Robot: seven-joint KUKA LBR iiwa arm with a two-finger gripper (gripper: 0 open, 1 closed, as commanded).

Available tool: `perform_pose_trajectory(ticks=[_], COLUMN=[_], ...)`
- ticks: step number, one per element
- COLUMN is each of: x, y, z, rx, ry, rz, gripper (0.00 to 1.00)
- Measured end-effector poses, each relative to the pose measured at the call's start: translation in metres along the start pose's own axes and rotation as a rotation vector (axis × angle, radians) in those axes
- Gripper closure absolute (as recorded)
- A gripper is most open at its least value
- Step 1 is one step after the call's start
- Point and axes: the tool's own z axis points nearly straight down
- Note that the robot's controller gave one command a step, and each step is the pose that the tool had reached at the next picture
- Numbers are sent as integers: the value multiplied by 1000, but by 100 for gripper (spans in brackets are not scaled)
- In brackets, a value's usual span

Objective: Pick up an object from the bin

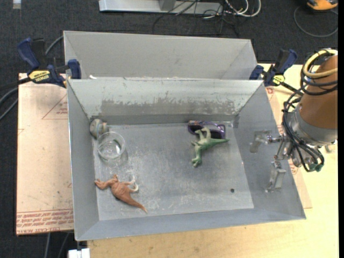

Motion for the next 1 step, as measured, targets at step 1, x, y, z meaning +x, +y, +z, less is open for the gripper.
perform_pose_trajectory(ticks=[1], x=[-68], y=[70], z=[83], rx=[-1], ry=[-1], rz=[-164], gripper=[0])
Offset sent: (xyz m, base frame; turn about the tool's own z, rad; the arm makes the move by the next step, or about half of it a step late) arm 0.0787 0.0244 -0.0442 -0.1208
